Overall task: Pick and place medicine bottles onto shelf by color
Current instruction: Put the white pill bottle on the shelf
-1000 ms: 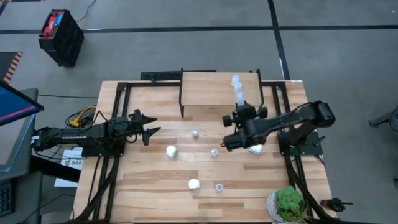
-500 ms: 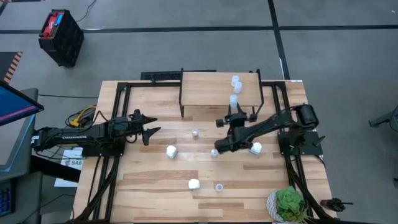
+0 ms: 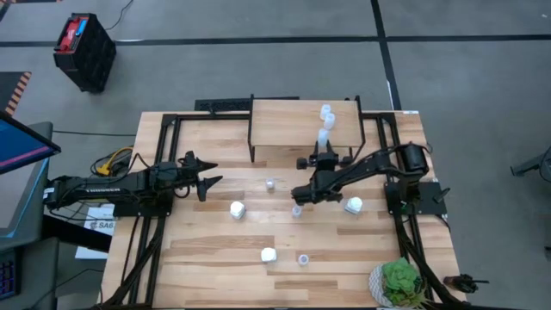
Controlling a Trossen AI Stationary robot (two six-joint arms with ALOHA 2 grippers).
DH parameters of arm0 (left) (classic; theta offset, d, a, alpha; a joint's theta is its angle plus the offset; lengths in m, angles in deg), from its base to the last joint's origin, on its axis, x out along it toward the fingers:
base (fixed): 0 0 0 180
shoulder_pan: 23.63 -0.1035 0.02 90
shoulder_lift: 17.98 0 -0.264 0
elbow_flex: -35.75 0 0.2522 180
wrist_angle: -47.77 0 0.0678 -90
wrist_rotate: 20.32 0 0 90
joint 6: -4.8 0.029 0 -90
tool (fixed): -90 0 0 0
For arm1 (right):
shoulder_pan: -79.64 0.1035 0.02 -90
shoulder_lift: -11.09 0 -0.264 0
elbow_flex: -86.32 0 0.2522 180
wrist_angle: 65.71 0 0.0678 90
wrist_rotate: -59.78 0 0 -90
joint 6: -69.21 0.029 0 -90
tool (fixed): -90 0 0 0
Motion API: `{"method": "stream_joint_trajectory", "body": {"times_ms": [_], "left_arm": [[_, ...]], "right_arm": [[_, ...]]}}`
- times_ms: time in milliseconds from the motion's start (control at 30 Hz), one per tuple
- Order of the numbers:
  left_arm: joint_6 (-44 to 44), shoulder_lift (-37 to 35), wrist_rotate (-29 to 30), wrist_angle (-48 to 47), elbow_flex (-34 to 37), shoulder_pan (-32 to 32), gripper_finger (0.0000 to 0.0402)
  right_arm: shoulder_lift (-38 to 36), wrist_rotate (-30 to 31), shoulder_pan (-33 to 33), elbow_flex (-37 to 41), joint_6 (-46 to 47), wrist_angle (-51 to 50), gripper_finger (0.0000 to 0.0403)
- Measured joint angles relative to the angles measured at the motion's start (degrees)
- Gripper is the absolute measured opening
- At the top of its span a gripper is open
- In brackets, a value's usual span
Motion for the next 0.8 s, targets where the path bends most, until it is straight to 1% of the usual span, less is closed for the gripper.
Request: {"method": "stream_joint_trajectory", "body": {"times_ms": [267, 600, 800], "left_arm": [[0.0, 0.0, 0.0, 0.0, 0.0, 0.0, 0.0247], [0.0, 0.0, 0.0, 0.0, 0.0, 0.0, 0.0247], [0.0, 0.0, 0.0, 0.0, 0.0, 0.0, 0.0247]], "right_arm": [[-0.1, 0.0, -3.3, 0.0, -0.1, 0.4, 0.0154], [-0.1, 0.0, -3.8, 0.0, -0.2, 0.5, 0.0192], [-0.1, 0.0, -3.9, 0.0, -0.2, 0.5, 0.0203]]}}
